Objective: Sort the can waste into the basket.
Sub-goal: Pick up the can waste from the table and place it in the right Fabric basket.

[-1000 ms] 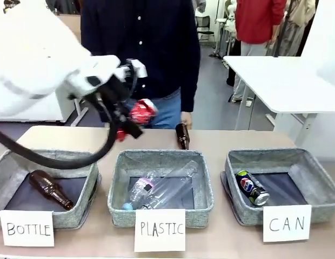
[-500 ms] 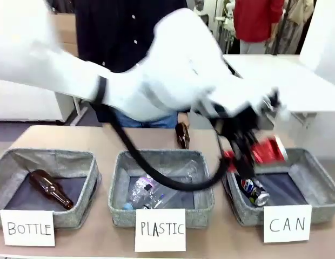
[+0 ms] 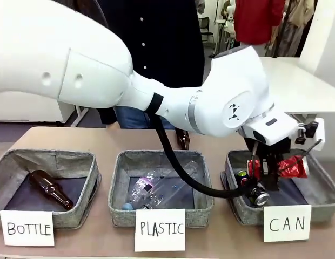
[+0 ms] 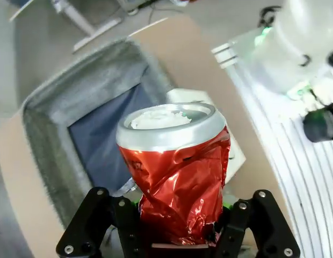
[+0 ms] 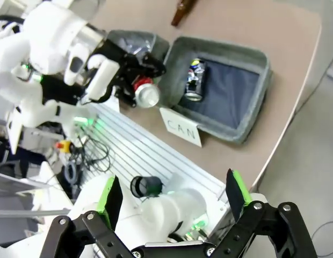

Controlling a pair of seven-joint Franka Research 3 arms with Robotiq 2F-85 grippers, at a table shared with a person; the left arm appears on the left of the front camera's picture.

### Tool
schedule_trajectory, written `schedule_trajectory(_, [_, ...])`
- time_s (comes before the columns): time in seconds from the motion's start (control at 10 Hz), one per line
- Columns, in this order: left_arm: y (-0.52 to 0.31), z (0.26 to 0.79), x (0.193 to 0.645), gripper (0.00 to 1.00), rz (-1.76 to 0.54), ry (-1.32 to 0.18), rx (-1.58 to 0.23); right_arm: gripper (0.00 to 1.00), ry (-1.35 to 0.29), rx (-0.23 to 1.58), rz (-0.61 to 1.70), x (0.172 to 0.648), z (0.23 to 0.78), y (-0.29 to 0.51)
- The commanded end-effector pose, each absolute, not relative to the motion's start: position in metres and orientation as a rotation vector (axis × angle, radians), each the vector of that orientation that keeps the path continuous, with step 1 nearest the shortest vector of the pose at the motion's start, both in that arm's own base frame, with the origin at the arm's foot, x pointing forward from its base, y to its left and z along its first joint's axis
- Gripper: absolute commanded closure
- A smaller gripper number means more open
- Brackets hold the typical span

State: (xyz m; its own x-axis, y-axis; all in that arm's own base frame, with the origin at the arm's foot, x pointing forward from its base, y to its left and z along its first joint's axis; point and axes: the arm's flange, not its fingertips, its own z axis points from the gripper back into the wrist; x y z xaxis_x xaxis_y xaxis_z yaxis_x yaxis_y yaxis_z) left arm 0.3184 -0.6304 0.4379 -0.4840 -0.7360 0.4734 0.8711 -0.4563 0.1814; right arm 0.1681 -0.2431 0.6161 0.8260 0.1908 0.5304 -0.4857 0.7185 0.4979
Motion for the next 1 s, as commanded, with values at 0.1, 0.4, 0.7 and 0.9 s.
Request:
schedule_trajectory(0.1, [-0.651,0.430,0.342,0.99,-1.931,-0.486,-0.313,0.00,-0.478,0.691,0.388,0.169,0.620,-0.241])
schedule_trajectory(0.4, [-0.650,0.434,0.347,0.41,-1.912,-0.473,-0.301,0.00,-0.478,0.691,0.388,0.169,0.620,-0.241])
schedule_trajectory(0.7, [-0.646,0.435,0.350,0.00,-1.901,-0.474,-0.285,0.00,-0.478,0.691,0.388,0.169,0.620,-0.241])
schedule_trajectory(0.9, [-0.644,0.436,0.356,0.07,-1.881,-0.462,-0.268,0.00,-0.478,0.691,0.388,0.169,0.620,-0.241])
